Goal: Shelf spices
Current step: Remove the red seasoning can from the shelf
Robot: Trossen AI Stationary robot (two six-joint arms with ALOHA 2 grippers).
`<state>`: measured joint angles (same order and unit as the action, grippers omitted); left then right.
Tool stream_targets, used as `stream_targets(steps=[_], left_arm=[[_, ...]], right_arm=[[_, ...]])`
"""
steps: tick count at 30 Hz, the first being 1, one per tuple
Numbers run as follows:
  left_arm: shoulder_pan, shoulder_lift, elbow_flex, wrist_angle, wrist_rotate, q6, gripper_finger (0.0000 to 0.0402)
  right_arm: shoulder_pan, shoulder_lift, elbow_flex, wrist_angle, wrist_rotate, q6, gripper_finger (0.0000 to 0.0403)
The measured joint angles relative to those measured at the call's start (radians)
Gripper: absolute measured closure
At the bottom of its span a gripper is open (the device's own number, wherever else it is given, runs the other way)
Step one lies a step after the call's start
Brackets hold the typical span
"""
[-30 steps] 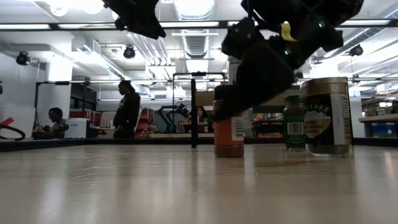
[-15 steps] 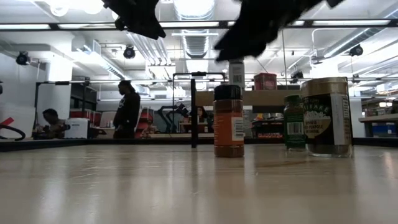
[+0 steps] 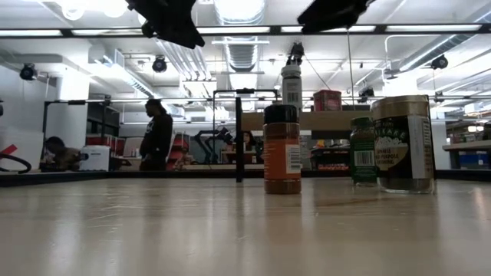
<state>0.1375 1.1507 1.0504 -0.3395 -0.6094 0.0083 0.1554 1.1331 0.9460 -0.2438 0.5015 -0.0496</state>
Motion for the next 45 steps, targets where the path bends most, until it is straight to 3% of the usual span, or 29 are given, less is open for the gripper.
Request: stream_targets(steps=[14,23,30,45], left_arm=[[0.000,0.000,0.000,0.002,0.000,-0.001,0.0198],[0.000,0.000,0.000,0.003,0.000,-0.003,0.0198],[0.000,0.000,0.000,0.002,0.000,-0.003,0.0198],[0.000,0.000,0.000,-0.003,0.000,-0.003,0.0198]], right_arm=[[-0.214,-0.112,0.004,-0.133,0.029,-0.149,0.0129],[-0.474,-0.092,0.088,-0.256,-0.165,-0.244,0.0141],[-0.685,0.001,0.248,-0.422,-0.350,-0.322,0.0147],[-0.916,0.259,0.507,-0.667,-0.525,-0.505,0.0161]])
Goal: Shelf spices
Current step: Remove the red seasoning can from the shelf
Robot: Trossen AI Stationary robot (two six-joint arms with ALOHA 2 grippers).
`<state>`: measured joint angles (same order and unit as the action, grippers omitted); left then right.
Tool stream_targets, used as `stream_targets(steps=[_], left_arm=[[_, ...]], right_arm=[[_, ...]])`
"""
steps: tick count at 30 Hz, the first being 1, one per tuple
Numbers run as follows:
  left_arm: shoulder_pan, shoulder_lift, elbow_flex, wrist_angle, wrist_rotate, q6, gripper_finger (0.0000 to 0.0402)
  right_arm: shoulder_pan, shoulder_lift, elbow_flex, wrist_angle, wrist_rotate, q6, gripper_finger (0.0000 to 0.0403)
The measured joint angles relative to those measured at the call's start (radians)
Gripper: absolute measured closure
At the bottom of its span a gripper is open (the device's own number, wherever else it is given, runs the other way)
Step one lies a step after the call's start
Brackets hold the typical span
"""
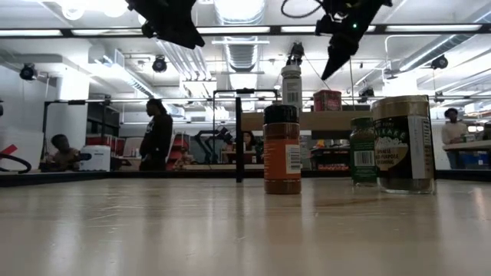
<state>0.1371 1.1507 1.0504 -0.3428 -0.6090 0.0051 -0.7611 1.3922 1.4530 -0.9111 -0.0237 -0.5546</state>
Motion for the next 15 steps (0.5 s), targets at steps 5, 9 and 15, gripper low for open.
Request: stream_targets(steps=[5,9,15], left_arm=[[0.000,0.000,0.000,-0.001,0.000,0.000,0.0198],[0.000,0.000,0.000,-0.002,0.000,-0.001,0.0198],[0.000,0.000,0.000,-0.002,0.000,0.000,0.0198]], right_arm=[[-0.036,0.048,0.049,-0.052,-0.010,-0.072,0.0167],[-0.050,0.081,0.092,-0.099,-0.011,-0.106,0.0171],[-0.052,0.137,0.152,-0.155,-0.011,-0.124,0.0168]])
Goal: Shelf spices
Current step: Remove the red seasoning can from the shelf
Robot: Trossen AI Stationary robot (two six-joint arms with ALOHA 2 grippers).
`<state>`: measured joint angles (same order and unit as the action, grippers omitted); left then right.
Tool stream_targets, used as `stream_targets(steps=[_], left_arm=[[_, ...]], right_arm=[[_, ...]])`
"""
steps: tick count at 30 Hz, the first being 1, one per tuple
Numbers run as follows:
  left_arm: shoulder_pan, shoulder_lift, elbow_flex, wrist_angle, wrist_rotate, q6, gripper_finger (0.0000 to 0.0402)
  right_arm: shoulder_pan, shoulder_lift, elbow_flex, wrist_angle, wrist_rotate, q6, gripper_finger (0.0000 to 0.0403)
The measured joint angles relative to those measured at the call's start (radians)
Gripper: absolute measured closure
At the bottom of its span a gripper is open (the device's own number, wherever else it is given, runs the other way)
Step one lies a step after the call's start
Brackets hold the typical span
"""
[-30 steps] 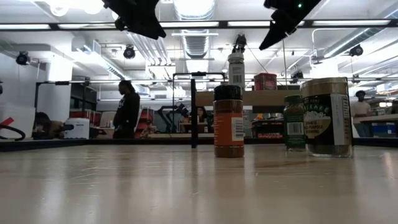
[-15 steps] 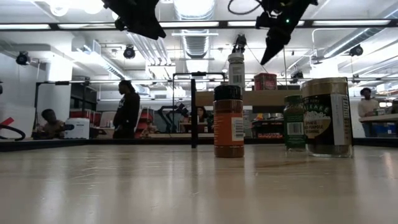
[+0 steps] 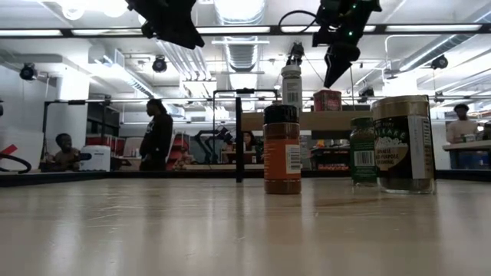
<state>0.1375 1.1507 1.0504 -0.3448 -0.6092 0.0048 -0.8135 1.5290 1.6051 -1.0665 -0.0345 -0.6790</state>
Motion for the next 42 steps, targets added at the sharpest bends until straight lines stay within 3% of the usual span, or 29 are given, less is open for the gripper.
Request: stream_targets(steps=[6,15,19,42], left_arm=[[0.000,0.000,0.000,0.000,0.000,0.000,0.0198],[0.000,0.000,0.000,-0.004,0.000,0.000,0.0198],[0.000,0.000,0.000,-0.007,0.000,0.000,0.0198],[0.000,0.000,0.000,-0.013,0.000,-0.003,0.0198]], right_arm=[[-0.002,0.044,0.060,-0.034,-0.003,-0.006,0.0160],[-0.043,0.110,0.177,-0.104,-0.133,0.051,0.0160],[-0.066,0.127,0.203,-0.122,-0.133,0.085,0.0153],[-0.099,0.188,0.219,-0.164,-0.183,0.013,0.0148]])
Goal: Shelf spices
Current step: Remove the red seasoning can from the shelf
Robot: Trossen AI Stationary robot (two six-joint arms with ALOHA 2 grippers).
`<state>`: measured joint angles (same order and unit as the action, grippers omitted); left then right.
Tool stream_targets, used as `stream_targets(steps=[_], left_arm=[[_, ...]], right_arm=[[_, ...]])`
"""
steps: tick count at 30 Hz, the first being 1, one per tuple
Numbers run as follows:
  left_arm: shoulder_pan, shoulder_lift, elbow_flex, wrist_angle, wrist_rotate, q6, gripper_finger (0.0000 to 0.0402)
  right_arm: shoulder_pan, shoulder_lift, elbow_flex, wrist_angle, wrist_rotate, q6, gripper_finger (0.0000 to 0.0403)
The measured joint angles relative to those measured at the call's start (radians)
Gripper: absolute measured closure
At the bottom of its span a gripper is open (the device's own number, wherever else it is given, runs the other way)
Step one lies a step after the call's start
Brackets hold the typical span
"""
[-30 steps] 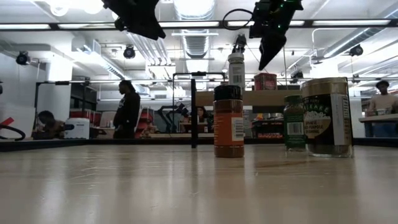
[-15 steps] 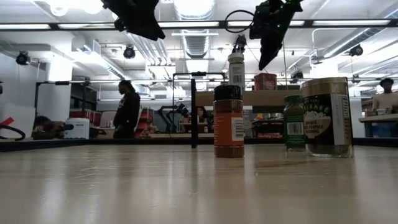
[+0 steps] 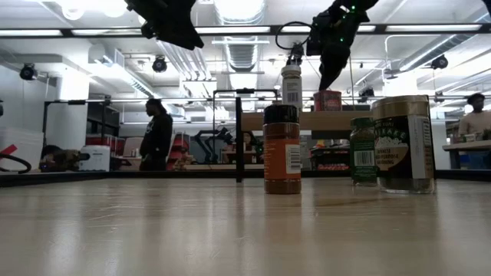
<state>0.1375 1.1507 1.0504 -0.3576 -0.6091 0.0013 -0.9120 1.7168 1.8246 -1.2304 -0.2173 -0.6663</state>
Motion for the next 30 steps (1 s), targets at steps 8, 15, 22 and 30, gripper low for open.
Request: stream_targets(steps=[8,15,22,30], left_arm=[[0.000,0.000,0.000,-0.004,0.000,0.000,0.0198],[0.000,0.000,0.000,-0.005,0.000,0.000,0.0198],[0.000,0.000,0.000,-0.006,0.000,0.000,0.0198],[0.000,0.000,0.000,-0.006,0.000,0.000,0.0198]], right_arm=[[-0.016,0.002,0.001,-0.032,-0.045,0.038,0.0148],[-0.018,0.000,0.001,-0.059,-0.053,0.066,0.0149],[-0.018,-0.002,-0.001,-0.077,-0.077,0.106,0.0149],[-0.016,-0.007,-0.001,-0.099,-0.106,0.155,0.0149]])
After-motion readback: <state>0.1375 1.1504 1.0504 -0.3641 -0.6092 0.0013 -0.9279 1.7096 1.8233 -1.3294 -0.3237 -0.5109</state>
